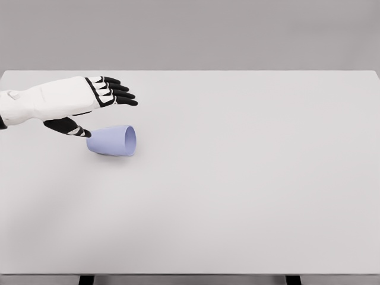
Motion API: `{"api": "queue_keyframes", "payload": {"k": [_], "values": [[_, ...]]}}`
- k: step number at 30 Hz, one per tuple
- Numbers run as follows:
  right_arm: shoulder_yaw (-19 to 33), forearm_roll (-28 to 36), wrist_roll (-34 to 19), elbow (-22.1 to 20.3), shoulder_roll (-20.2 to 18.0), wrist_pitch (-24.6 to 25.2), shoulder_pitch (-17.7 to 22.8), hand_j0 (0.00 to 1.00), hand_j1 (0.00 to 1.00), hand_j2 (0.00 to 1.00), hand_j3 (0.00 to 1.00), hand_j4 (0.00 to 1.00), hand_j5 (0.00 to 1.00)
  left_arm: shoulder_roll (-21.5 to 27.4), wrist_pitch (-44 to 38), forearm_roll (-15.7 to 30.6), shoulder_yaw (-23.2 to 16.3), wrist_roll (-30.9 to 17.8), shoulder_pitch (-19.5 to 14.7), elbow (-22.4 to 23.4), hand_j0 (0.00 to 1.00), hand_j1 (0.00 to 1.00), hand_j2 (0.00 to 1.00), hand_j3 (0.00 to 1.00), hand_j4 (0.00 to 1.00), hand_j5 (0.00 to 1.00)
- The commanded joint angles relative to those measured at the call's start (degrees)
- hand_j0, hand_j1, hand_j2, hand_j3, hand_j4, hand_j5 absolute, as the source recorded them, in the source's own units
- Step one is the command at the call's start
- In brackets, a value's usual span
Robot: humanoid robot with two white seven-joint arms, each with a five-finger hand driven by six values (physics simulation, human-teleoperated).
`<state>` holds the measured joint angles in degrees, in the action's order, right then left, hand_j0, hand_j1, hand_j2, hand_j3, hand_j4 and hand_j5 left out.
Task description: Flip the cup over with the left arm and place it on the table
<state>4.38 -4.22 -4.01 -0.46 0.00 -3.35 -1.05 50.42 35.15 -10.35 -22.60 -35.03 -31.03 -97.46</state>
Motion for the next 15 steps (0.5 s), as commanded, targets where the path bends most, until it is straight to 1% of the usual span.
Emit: {"api": "queue_keyframes", "payload": {"k": [1,9,10,12,13,14,15], "values": [[0.0,0.0,0.0,0.0,0.0,0.1,0.0,1.0,1.0,1.0,1.0,1.0,1.0,0.2,-0.1,0.4,0.0,0.0,0.0,0.0,1.0,1.0,1.0,1.0,1.0,1.0],[0.0,0.0,0.1,0.1,0.0,0.1,0.0,1.0,1.0,1.0,1.0,1.0,1.0,-0.1,-0.1,0.8,1.0,0.0,-0.1,0.3,1.0,1.0,1.0,1.0,1.0,1.0],[0.0,0.0,0.1,0.1,0.0,0.1,0.0,1.0,1.0,1.0,1.0,1.0,1.0,-0.1,-0.1,1.3,1.2,0.0,-0.1,1.3,1.0,1.0,1.0,1.0,1.0,1.0],[0.0,0.0,0.1,0.1,0.0,0.1,0.0,1.0,1.0,1.0,1.0,1.0,1.0,0.1,-0.1,5.9,-0.1,0.0,-1.8,8.2,1.0,1.0,1.0,1.0,1.0,1.0],[0.0,0.0,0.1,0.1,0.0,0.1,0.0,1.0,1.0,1.0,1.0,1.0,1.0,0.8,-0.3,7.0,-0.5,0.0,-2.7,8.5,1.0,1.0,1.0,1.0,1.0,1.0],[0.0,0.0,0.1,0.1,0.0,0.1,0.0,1.0,1.0,1.0,1.0,1.0,1.0,2.8,-1.0,7.6,-0.6,0.0,-2.7,9.7,1.0,1.0,1.0,1.0,1.0,1.0],[0.0,0.0,0.1,0.1,0.0,0.1,0.0,1.0,1.0,1.0,1.0,1.0,1.0,5.6,-0.9,10.4,-1.7,0.0,-2.8,10.0,1.0,1.0,1.0,1.0,1.0,1.0]]}}
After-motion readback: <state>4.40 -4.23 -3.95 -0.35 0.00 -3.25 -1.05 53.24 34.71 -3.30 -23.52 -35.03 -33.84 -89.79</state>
